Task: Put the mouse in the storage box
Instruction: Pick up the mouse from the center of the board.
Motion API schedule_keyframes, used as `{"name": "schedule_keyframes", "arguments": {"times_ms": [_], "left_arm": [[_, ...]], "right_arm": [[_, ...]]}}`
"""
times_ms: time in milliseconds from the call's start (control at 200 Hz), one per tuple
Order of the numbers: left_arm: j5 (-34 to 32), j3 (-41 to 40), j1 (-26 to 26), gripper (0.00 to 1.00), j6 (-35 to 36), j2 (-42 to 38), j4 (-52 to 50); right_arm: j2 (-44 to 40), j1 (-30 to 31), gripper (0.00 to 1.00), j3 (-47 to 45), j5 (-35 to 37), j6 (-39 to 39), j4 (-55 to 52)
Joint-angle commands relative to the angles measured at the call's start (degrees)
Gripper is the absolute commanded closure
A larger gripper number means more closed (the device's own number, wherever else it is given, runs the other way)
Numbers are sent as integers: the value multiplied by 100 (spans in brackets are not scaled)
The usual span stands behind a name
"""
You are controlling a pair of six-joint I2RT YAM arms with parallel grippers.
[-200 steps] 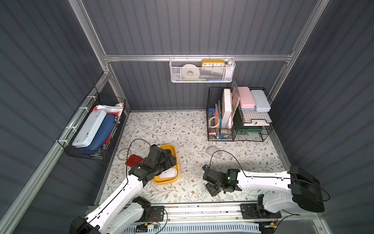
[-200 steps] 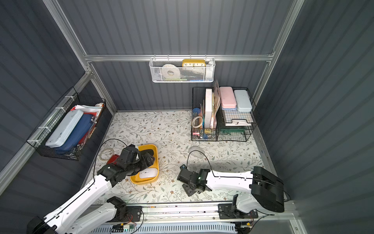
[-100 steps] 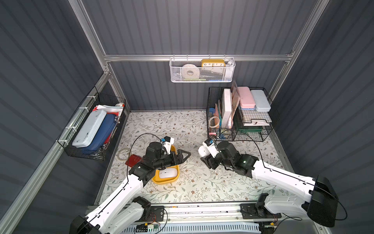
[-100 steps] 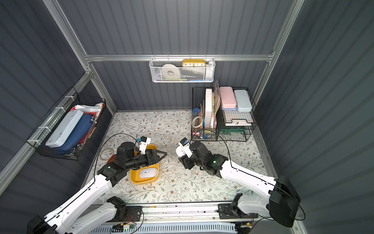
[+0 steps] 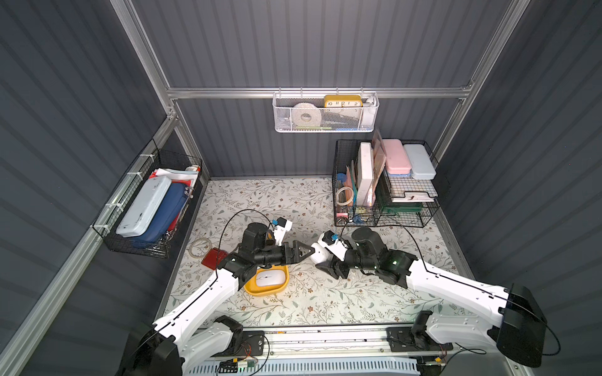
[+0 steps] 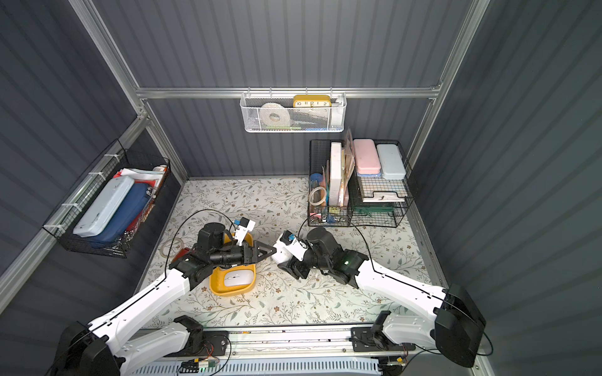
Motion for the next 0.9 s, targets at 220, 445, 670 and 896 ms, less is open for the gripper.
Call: {"name": "schedule_keyframes", "arguments": {"times_ms": [220, 445, 670, 896], "left_arm": [[281, 97, -30, 15, -24, 256, 464], [274, 12, -161, 24, -115, 631, 602], [242, 20, -312, 30, -183, 744, 646], [203, 17, -427, 39, -167, 906, 483]], "right_arm": [[267, 14, 70, 81, -486, -218, 333], [376, 14, 70, 190, -435, -245, 320], [484, 20, 69, 339, -339, -368, 204], [552, 23, 65, 420, -152, -414, 192]]}}
